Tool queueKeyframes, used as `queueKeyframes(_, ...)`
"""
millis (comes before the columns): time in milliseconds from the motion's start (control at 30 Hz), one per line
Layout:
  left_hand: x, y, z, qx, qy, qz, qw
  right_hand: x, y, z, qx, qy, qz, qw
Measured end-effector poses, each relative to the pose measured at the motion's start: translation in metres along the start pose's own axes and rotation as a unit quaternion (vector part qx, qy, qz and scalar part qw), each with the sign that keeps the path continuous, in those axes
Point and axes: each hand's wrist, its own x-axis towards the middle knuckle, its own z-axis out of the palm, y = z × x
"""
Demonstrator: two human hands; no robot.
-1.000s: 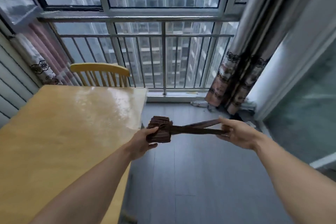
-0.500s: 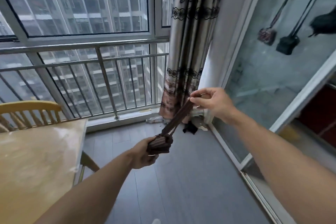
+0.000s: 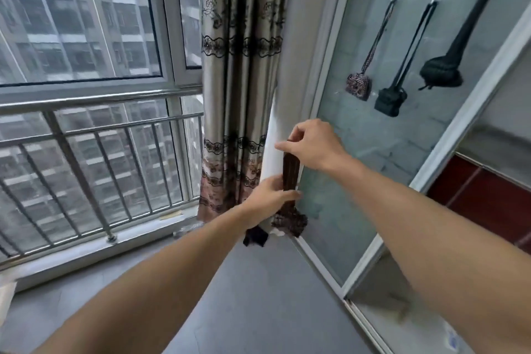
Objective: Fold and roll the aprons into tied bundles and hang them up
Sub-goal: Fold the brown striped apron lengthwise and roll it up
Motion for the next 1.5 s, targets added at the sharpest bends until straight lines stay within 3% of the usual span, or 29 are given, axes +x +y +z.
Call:
queueKeyframes(100,0.063,0.045,0.006,0.065,0.040,0.068,0.995,0.037,0.034,-0.018,0.046,0.036,0.058,0.997)
queueKeyframes(267,0.152,0.119,0.017,0.145,0.000,0.112,0.983,0.103,0.088,-0.066,0.127,0.070,0.129,0.981)
queueKeyframes(500,0.252,0.210,0.042,0.041,-0.089,0.102,0.990,0.199,0.141,-0.151,0.206,0.002,0.132,0.970)
queueKeyframes(733,0.347,0.298,0.084,0.023,0.095,0.222,0.970,0.269,0.191,-0.264,0.252,-0.146,0.079,0.953)
queueKeyframes(800,0.371,0.330,0.098,0.027,0.107,0.260,0.959,0.288,0.201,-0.294,0.232,-0.101,0.072,0.965)
queueKeyframes(933,0.421,0.396,0.119,0.038,0.130,0.317,0.939,0.326,0.218,-0.337,0.236,0.083,0.027,0.968)
queueKeyframes(1133,0.486,0.470,0.114,0.079,0.168,0.372,0.910,0.393,0.229,-0.373,0.076,0.298,0.002,0.951)
queueKeyframes(1300,0.520,0.496,0.106,0.098,0.209,0.374,0.898,0.440,0.217,-0.380,-0.052,0.364,-0.009,0.930)
queueKeyframes(1500,0.572,0.501,0.102,0.109,0.182,0.359,0.909,0.493,0.221,-0.377,-0.189,0.391,0.010,0.901)
